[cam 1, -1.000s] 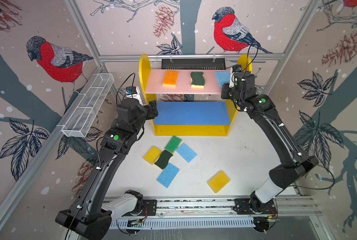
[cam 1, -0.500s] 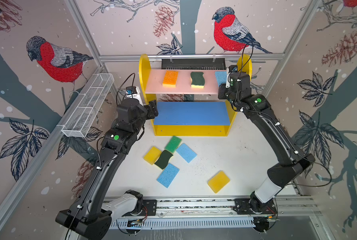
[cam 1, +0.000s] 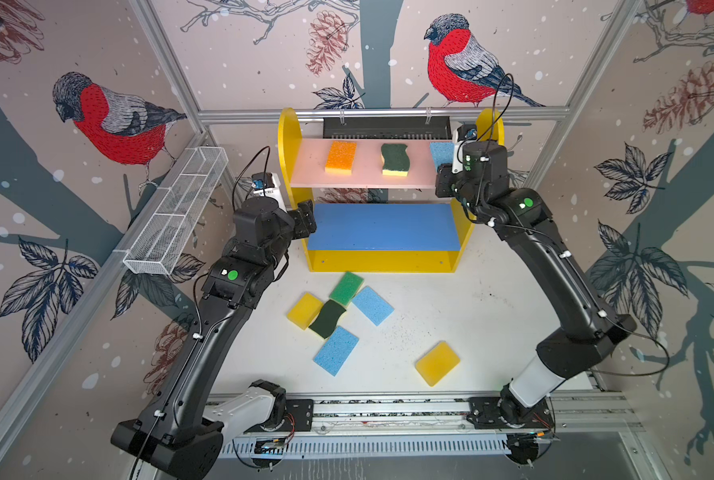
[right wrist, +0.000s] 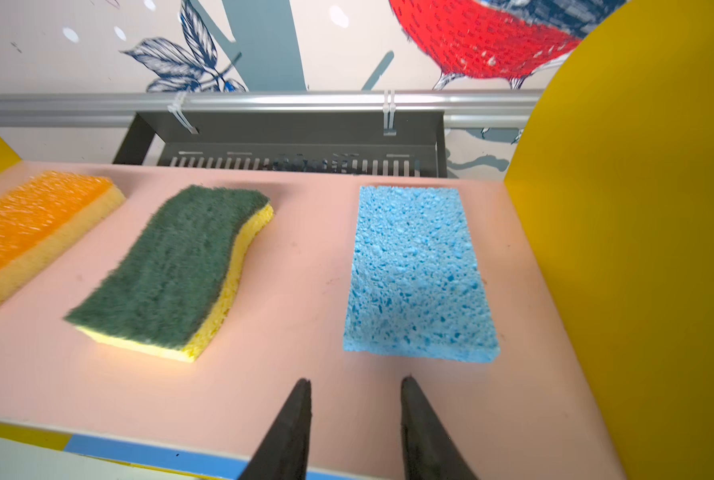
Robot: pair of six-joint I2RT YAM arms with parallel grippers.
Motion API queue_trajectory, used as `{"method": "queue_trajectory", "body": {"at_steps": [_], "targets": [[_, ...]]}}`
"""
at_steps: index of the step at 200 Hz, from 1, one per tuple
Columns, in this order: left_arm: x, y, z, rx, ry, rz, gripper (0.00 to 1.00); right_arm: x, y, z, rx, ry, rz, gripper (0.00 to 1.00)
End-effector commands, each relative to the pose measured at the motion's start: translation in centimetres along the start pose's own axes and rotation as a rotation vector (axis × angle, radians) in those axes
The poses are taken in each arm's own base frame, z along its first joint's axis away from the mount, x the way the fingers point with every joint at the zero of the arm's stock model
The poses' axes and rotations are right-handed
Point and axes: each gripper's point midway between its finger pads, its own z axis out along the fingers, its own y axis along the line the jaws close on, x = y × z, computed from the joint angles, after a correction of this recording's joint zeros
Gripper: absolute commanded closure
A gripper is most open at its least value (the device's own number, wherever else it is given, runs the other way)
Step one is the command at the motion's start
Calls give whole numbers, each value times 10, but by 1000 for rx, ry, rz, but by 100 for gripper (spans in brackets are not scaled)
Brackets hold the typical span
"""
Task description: Place and organize the cleaning sponges onto the shelf
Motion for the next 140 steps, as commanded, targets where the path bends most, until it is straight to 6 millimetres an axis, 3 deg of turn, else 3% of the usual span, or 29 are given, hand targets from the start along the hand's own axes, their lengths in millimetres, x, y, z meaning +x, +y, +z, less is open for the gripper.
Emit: {"method": "queue_trajectory", "body": {"at_steps": [1,20,44,92,140], "targets": [[-7,2,-3,-13,-26,16,23,-12,-15,-24,50,-32,-10,61],[-1,7,-4,-29,-9,28,22,-13,-31,-42,97,-47,-6,58],[20,12,-5,-37,43,45,21,5,-50,-54,133,-33,16,52],[83,24,-1,-48,248,126,20,82,-82,-60,108,51,139,37],[129,39,-8,-82,366,106,19,145,-90,-61,84,144,193,20]]}}
